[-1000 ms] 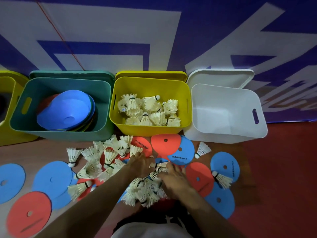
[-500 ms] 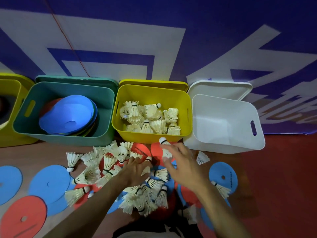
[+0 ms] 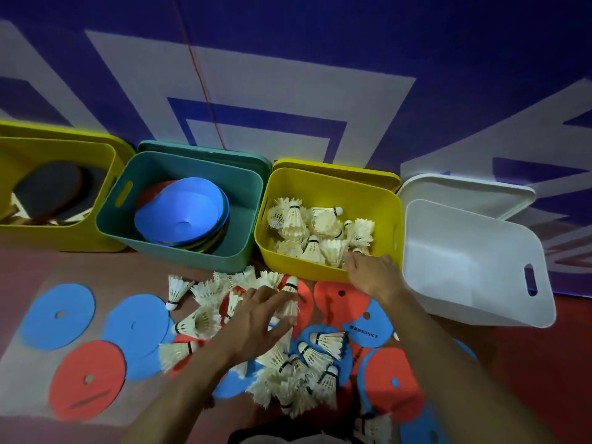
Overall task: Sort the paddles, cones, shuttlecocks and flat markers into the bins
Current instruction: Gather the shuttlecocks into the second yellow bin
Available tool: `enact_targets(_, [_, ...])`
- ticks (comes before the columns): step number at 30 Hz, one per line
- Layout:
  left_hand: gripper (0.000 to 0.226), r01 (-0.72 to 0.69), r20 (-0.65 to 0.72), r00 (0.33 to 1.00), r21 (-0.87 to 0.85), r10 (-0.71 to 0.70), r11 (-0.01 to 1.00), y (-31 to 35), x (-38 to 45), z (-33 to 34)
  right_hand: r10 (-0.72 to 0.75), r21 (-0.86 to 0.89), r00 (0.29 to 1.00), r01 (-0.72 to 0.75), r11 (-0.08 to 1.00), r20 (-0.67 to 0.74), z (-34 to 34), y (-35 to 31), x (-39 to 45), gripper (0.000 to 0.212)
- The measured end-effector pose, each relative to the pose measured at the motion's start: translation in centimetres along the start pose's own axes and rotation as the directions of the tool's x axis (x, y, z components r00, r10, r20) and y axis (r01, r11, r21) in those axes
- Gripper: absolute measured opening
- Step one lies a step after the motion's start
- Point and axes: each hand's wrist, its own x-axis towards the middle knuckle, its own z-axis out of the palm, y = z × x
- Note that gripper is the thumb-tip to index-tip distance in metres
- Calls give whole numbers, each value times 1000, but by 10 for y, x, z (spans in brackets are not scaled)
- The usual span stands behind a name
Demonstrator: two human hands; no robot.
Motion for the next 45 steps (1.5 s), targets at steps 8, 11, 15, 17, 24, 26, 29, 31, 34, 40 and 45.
enact_targets(8, [41, -150, 0, 989, 0, 150, 989, 45, 70, -77, -35, -53, 985, 26, 998, -168, 11, -1, -11, 56])
enact_targets(11, [42, -193, 13, 981, 95, 193, 977, 58, 123, -91, -32, -64, 973, 18, 998, -228, 12, -2, -12, 50])
enact_targets(15, [43, -164, 137, 982, 267, 131, 950, 72, 200, -88, -22, -26, 982, 17, 1000, -190, 11, -1, -9, 51])
enact_targets(17, [43, -159, 214, 973, 363, 84, 918, 79, 229, -77, -24, -18, 989, 22, 1000, -149, 8, 0, -6, 50])
enact_targets(24, [52, -148, 343, 936, 593, -82, 791, 74, 288, -18, -178, 15, 956, 186, 982, -235, -1, 17, -37, 37])
enact_targets(26, [55, -145, 339, 936, 615, -94, 775, 70, 293, -10, -206, 45, 924, 232, 972, -321, 0, 28, -53, 36])
enact_targets(29, [53, -127, 271, 961, 592, -48, 796, 73, 287, -9, -185, 113, 877, 259, 959, -444, 9, 51, -77, 35])
enact_targets(31, [50, -139, 202, 979, 556, 29, 820, 77, 274, -11, -126, 172, 843, 248, 953, -523, 22, 69, -93, 35])
enact_targets(34, [48, -168, 140, 983, 454, 116, 875, 80, 243, -16, -19, 268, 861, 179, 947, -509, 49, 94, -108, 38])
enact_targets(40, [31, -303, -38, 949, 165, 313, 939, 80, 144, -16, 160, 313, 962, -85, 946, -223, 95, 148, -100, 29])
enact_targets(45, [33, -239, -20, 970, 91, 242, 967, 57, 87, 17, 231, 339, 967, -183, 923, -105, 104, 164, -77, 31])
